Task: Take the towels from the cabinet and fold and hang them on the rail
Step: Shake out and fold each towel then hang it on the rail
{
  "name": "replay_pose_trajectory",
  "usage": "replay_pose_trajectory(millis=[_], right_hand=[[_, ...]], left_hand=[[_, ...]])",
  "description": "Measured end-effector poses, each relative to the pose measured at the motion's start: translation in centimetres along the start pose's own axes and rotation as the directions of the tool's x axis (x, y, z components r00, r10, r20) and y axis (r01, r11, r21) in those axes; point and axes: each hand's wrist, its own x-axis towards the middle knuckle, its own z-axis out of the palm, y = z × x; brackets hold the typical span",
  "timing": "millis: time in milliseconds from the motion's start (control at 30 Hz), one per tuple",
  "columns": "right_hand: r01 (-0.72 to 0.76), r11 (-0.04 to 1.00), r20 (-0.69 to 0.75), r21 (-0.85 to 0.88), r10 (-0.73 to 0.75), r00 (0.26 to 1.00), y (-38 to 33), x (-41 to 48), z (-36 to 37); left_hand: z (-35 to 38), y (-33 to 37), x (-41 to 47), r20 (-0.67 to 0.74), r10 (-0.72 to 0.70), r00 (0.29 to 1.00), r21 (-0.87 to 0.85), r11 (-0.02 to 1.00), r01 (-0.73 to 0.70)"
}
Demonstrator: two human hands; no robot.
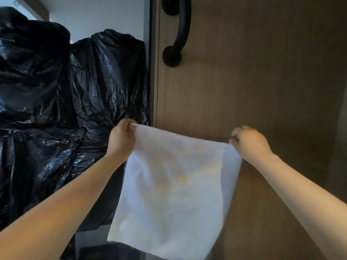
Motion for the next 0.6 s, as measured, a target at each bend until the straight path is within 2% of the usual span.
replay_pose_trajectory(millis=[67,167,233,300,433,600], right_hand=[[0.013,0.995,0.028,0.099,-0.016,0.999,-0.6,-0.9,0.3],[0.036,0.92,0.073,0.391,-0.07,0.995,-2.9,-3.7,0.6],[0.013,0.824,0.144,0.567,-0.114,0.983,-4.7,-6.1,1.1],[-0.047,0.727,0.212,0.685,-0.138,0.967,-6.2,-8.6,2.1],[-0.161,0.576,0.299,0.802,-0.152,0.942,-8.0,-12.9,3.9],[-0.218,0.446,0.332,0.868,-0.194,0.923,-9.3,-15.0,5.1]], left_hand=[[0.3,1.3,-1.4,0.041,0.053,0.998,-0.039,0.998,-0.051],[1.5,2.9,-4.4,0.205,0.152,0.967,-0.082,0.987,-0.138],[2.2,3.4,-6.7,0.338,0.15,0.929,-0.109,0.987,-0.12],[2.4,3.6,-8.9,0.397,0.104,0.912,-0.157,0.987,-0.045],[2.1,3.7,-12.3,0.445,0.026,0.895,-0.231,0.969,0.086],[1.2,3.9,-15.1,0.575,0.007,0.818,-0.297,0.934,0.201]])
